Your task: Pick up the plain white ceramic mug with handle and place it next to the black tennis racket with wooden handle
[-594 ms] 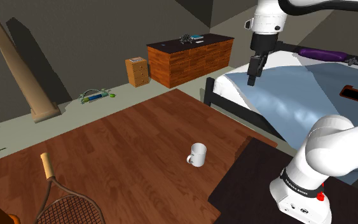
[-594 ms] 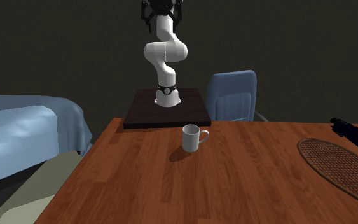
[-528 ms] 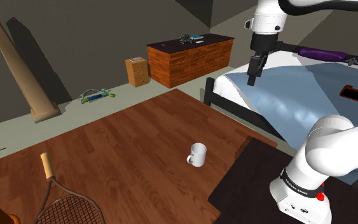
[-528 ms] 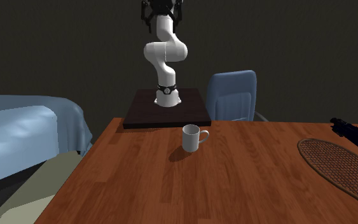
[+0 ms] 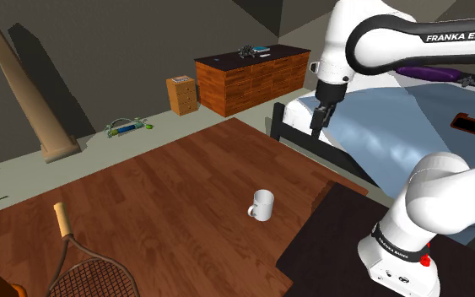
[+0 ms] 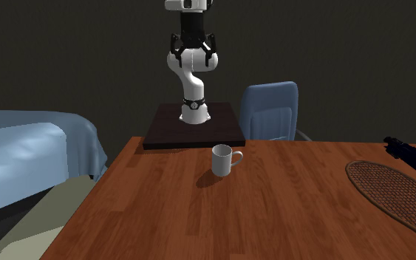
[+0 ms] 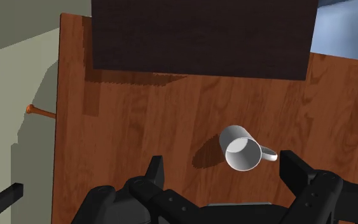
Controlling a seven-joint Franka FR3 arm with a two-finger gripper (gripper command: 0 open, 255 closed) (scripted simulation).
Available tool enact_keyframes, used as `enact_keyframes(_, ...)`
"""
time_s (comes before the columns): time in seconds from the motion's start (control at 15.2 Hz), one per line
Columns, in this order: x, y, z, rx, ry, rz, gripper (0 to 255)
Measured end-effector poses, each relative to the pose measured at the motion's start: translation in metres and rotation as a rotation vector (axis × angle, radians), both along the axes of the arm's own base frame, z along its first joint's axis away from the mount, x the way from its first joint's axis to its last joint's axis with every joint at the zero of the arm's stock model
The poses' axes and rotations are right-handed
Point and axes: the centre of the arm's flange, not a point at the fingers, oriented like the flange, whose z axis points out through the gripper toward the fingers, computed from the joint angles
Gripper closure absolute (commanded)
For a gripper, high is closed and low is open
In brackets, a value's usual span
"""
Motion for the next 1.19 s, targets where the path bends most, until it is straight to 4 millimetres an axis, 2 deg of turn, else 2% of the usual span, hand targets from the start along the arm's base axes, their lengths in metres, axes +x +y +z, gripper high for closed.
enact_keyframes(0.53,0.019,0.014,-0.094,0.018,-0.057,0.011,0)
enact_keyframes(0.66,0.028,0.021,-0.123,0.022,-0.070,0.014,0)
enact_keyframes(1.19,0.058,0.040,-0.218,0.040,-0.129,0.025,0)
